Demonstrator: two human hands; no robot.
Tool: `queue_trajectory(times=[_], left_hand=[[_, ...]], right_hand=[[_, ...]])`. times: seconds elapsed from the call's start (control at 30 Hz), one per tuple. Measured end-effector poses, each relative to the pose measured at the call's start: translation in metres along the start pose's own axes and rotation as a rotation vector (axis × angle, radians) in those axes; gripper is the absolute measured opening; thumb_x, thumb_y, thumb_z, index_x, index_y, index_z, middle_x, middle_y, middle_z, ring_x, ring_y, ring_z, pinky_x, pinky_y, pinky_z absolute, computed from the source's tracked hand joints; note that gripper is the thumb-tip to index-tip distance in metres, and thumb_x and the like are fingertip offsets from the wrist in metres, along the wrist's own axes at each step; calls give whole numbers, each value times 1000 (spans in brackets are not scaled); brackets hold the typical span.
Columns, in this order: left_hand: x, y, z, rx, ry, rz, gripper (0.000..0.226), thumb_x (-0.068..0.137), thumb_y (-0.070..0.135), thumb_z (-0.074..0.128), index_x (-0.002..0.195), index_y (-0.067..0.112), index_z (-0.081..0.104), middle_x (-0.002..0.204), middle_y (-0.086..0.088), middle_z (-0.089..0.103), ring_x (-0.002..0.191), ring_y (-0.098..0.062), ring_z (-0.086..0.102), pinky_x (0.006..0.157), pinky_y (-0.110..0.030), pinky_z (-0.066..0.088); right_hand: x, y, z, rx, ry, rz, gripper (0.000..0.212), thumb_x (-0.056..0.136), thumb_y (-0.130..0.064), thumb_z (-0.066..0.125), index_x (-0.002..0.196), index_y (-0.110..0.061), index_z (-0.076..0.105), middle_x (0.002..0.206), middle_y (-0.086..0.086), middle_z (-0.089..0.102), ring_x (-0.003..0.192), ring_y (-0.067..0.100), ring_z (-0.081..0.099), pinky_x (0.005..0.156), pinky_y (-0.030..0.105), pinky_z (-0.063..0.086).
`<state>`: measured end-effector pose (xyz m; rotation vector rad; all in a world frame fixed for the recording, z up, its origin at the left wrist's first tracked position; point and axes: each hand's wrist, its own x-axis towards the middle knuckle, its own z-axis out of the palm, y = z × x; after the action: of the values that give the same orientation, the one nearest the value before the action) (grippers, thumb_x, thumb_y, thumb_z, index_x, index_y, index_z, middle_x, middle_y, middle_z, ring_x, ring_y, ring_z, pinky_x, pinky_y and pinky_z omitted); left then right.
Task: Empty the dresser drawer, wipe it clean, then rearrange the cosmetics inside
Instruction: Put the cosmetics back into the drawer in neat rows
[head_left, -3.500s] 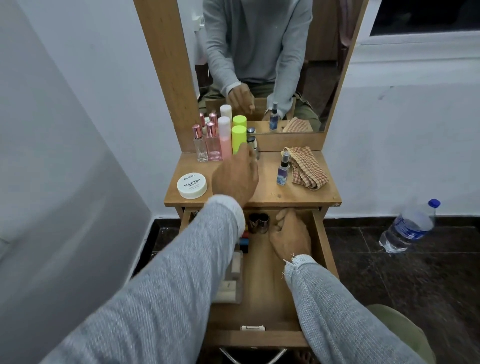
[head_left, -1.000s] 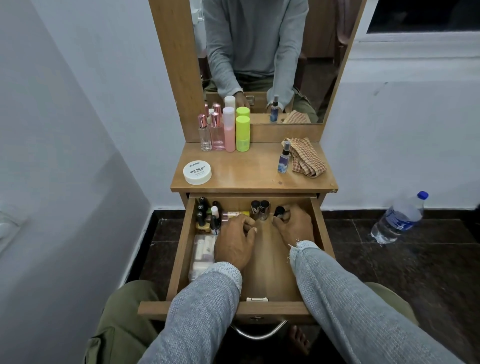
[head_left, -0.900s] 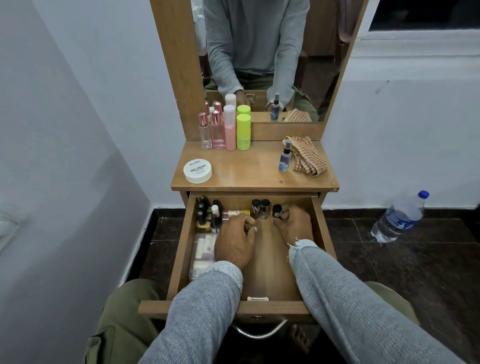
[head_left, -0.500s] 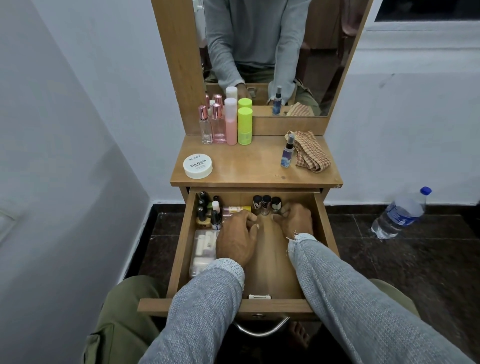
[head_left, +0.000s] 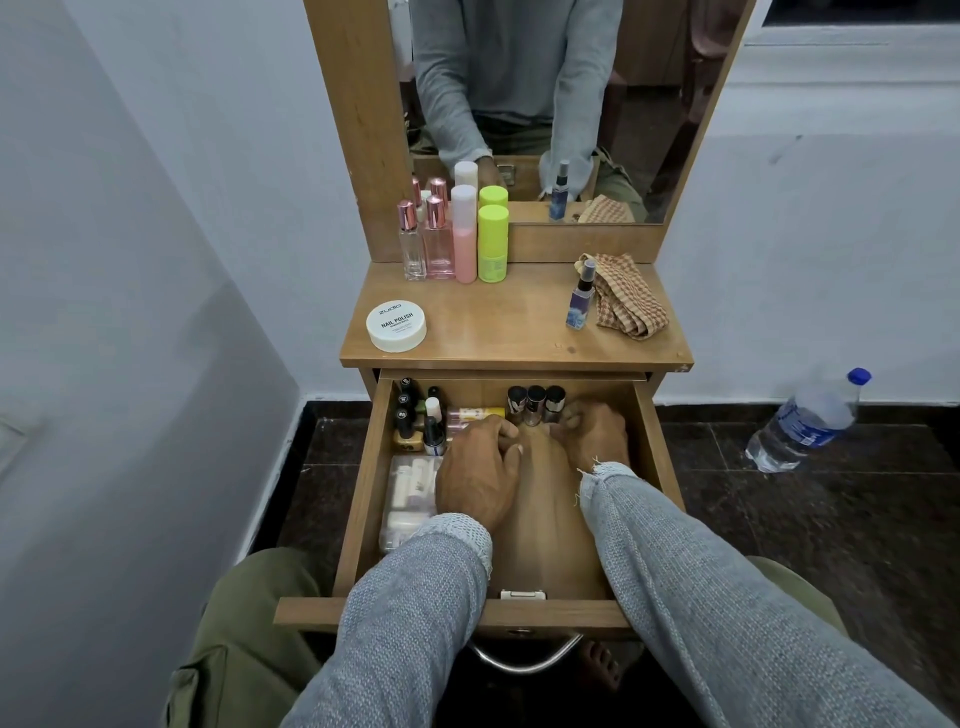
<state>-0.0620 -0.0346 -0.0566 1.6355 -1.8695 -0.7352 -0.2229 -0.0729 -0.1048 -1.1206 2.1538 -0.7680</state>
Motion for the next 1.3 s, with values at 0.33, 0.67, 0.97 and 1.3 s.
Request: queue_trajectory(times=[0.33, 0.67, 0.97, 1.3], left_hand=[[-2, 1, -4, 22, 9, -7, 14, 90, 23, 61, 104, 24, 63, 99, 8, 70, 92, -13, 65, 81, -36, 55], [25, 26, -38, -1, 219, 142, 18, 93, 26, 55, 111, 26, 57, 93, 7, 68, 84, -13, 64, 75, -37, 56], [74, 58, -82, 122, 218, 212, 28, 94, 24, 57, 122, 22, 53, 89, 5, 67, 79, -16, 60, 73, -33, 51], [88, 68, -76, 187, 169, 225, 31, 93, 25, 59, 124, 24, 52, 90, 1, 70, 83, -22, 65, 75, -38, 55]], right_hand=[[-17, -14, -15, -41, -33, 15, 13, 90, -11, 58, 97, -5, 66, 99, 11, 65, 95, 26, 61, 80, 26, 45], [-52, -41, -39, 4, 165, -349, 13, 85, -19, 64, 83, -16, 52, 69, -7, 54, 65, 13, 53, 62, 26, 41], [-49, -59, -50, -58, 280, -567, 10, 87, -18, 62, 80, -18, 54, 68, -8, 51, 61, 10, 48, 60, 26, 43], [-24, -89, -75, 178, 310, -482, 37, 86, -23, 66, 114, -15, 43, 76, -9, 49, 65, 9, 49, 64, 27, 44]])
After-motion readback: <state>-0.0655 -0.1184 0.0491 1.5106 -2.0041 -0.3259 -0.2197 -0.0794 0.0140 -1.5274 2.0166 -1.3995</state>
